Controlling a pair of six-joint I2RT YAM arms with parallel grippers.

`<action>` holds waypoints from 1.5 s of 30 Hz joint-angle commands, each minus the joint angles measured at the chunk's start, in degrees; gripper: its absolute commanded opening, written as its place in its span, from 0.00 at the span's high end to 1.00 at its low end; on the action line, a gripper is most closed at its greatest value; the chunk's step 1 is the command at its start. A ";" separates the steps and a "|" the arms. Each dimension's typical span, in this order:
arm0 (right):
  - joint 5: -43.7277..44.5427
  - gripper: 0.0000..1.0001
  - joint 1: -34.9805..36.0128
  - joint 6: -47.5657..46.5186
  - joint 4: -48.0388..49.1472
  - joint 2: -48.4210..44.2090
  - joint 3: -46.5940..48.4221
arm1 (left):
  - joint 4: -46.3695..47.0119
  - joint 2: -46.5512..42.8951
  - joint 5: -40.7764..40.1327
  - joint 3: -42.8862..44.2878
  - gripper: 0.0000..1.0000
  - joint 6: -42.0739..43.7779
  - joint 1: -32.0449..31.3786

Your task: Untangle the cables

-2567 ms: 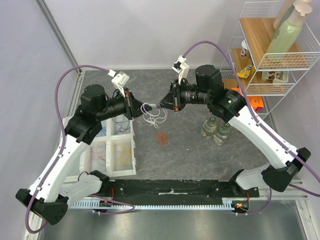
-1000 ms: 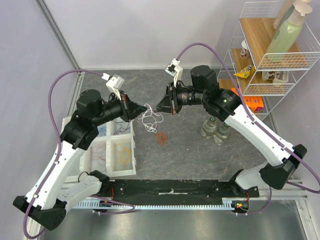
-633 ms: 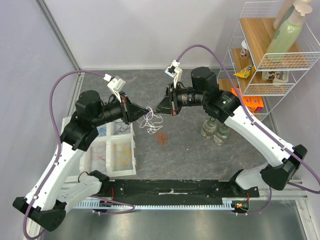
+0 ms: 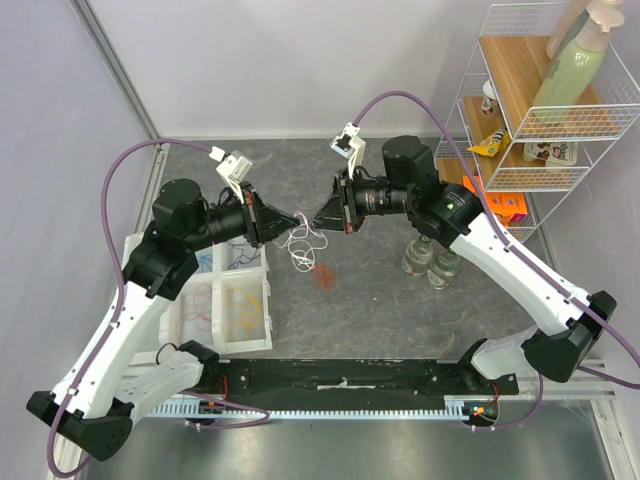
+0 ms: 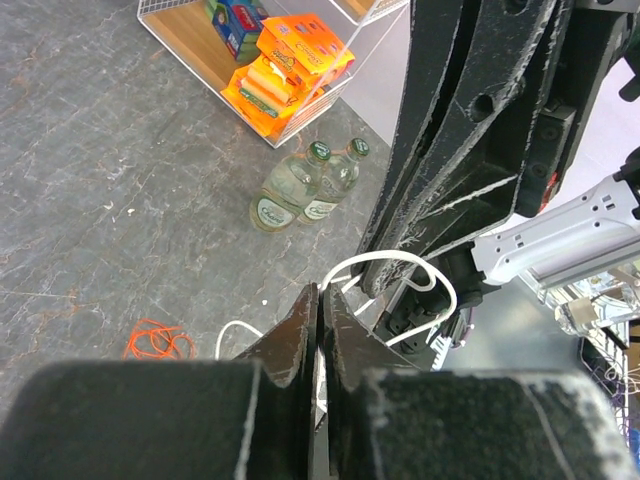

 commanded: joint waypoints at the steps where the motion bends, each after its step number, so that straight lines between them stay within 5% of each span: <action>1: -2.01 1.00 0.26 0.59 2.19 -0.66 2.30 | 0.57 0.20 -0.71 1.52 0.91 2.66 0.22; 33: -2.18 1.00 0.35 4.55 7.29 -1.01 1.51 | 3.74 0.20 6.32 -0.68 0.80 1.25 0.14; 40: 0.79 1.00 0.35 4.11 5.29 -1.28 1.33 | -1.17 -0.41 -4.02 0.29 0.98 2.83 0.22; 45: 17.20 0.54 0.35 -1.33 -8.32 -0.14 6.24 | -7.06 -2.17 -17.90 1.43 0.98 2.22 0.14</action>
